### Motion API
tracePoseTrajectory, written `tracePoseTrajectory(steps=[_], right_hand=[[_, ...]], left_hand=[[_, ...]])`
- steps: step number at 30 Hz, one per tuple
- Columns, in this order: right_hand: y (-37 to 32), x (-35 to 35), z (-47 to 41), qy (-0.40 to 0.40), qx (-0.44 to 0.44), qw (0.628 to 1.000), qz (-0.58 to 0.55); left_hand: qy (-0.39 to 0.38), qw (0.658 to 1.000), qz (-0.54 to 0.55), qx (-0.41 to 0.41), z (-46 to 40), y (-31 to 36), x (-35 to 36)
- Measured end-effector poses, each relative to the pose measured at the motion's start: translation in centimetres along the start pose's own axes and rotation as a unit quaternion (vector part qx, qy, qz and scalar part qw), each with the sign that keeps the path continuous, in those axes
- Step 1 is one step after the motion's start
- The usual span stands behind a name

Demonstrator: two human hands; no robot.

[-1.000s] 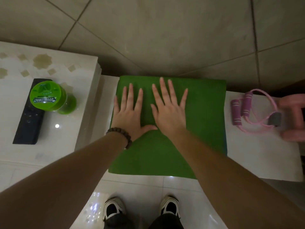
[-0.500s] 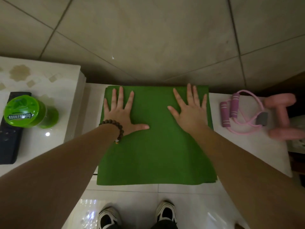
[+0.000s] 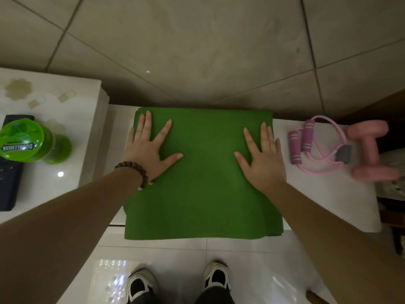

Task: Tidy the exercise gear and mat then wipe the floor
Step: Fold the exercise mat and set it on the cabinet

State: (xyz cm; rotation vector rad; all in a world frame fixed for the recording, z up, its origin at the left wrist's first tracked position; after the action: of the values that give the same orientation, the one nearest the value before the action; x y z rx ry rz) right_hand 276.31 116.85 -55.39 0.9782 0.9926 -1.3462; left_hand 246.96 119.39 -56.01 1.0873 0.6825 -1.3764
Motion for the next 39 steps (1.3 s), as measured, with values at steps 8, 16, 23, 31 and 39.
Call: tracePoseTrajectory(steps=[8, 16, 23, 31, 39], right_hand=[[0.7, 2.8, 3.1, 0.012, 0.001, 1.000, 0.011], [0.1, 1.9, 5.7, -0.011, 0.013, 1.000, 0.016], [1.0, 4.4, 11.0, -0.026, 0.029, 0.999, 0.011], [0.7, 3.9, 10.6, -0.088, 0.030, 0.995, 0.048], [-2.1, -7.1, 12.7, -0.112, 0.029, 0.993, 0.007]], left_hand=[[-0.016, 1.000, 0.000, 0.020, 0.9, -1.0, 1.7], [-0.043, 0.998, 0.031, -0.014, 5.5, 0.0, 2.1], [0.020, 0.999, 0.012, -0.041, 10.4, 0.4, 5.8], [-0.038, 0.998, -0.011, -0.050, 10.1, 0.6, 4.7], [-0.033, 0.997, 0.002, -0.069, 14.3, 3.4, -5.4]])
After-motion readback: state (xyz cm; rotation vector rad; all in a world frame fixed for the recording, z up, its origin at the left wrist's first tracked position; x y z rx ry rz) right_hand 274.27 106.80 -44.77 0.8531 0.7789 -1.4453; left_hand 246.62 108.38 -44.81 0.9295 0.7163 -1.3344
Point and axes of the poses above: each hand's wrist, its own z-axis away from the middle knuckle, its own x-axis out of the palm, y = z × x, the point moved 4 cm from there along -z, towards the middle knuckle, and after that the axes turned 1 degree about x, right-handed, at the moved point
